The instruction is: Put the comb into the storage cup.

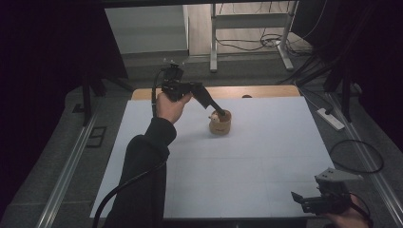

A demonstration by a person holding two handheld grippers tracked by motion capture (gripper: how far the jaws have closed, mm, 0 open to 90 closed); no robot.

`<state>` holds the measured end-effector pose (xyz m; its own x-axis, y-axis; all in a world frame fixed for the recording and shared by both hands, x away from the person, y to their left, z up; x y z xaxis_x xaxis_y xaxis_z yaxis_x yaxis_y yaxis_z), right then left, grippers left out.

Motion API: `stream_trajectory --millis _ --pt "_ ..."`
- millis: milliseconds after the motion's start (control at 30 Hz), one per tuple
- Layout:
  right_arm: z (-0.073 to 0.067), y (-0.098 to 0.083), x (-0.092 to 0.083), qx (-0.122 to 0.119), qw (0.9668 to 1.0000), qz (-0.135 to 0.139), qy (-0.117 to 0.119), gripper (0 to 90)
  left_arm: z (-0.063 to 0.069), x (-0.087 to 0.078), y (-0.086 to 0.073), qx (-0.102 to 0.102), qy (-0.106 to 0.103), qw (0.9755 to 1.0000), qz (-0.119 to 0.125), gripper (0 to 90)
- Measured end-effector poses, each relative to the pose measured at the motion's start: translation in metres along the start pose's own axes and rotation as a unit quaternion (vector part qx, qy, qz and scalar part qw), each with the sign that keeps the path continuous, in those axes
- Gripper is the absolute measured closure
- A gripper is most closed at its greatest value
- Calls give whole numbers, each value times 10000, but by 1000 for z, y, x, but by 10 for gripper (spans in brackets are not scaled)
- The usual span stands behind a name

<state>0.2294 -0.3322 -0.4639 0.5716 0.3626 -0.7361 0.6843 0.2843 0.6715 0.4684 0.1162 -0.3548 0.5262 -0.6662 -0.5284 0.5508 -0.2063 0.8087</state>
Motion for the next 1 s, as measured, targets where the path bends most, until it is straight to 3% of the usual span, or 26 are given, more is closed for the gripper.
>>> stream_trajectory --millis 1000 --pt "-1 0 0 -58 10000 -51 48 3 -8 30 -14 -195 -97 9996 -190 841"
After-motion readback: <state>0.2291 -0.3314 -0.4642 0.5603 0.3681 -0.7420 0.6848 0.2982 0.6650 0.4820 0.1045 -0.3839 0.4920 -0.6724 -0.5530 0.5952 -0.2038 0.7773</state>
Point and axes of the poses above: each handheld gripper's, and its own axes: x roughly forward along the jaws, y roughly out of its top, z roughly to its right, the point moved 1 cm from there along x, roughly forward along the jaws, and after that the axes turned 8 degrees about x, right-handed, at the moved point
